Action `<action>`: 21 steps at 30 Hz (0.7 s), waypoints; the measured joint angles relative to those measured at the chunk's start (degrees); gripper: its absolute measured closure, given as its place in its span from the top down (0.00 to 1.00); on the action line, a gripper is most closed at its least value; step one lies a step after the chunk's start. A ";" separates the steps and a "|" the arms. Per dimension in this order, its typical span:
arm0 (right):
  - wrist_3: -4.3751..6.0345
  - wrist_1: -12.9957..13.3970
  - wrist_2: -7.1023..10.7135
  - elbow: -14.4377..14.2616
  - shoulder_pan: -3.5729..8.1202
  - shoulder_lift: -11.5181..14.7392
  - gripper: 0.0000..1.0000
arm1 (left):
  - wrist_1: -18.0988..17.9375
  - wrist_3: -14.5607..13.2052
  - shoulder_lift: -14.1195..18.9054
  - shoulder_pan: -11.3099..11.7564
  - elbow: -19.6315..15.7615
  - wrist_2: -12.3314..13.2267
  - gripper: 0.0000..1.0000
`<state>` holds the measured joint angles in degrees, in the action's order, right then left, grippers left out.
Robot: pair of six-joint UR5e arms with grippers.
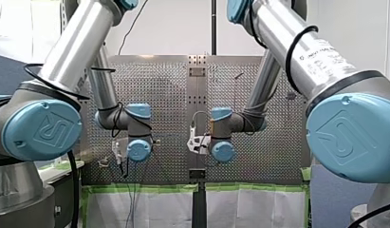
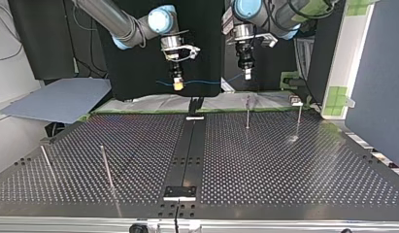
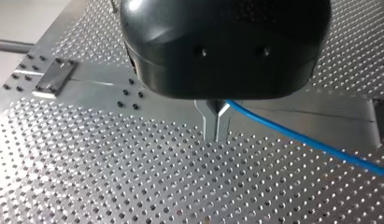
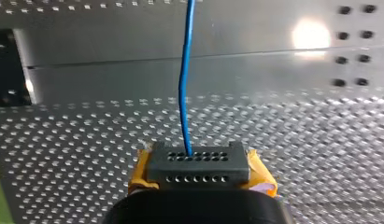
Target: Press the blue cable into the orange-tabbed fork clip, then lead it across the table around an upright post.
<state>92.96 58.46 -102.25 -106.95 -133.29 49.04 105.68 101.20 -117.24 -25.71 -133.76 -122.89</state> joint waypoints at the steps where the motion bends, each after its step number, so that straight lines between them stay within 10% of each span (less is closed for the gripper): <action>1: 0.01 -0.10 0.15 0.24 0.07 -0.58 0.00 | -0.37 0.13 -0.72 0.56 0.30 0.46 0.00; 21: 0.11 -3.79 3.41 6.96 1.89 -6.18 0.00 | 0.07 -2.79 -10.89 12.82 2.18 11.83 0.00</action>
<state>93.07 54.67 -98.84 -99.99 -131.39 42.85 105.76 98.42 -128.13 -12.88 -131.58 -111.06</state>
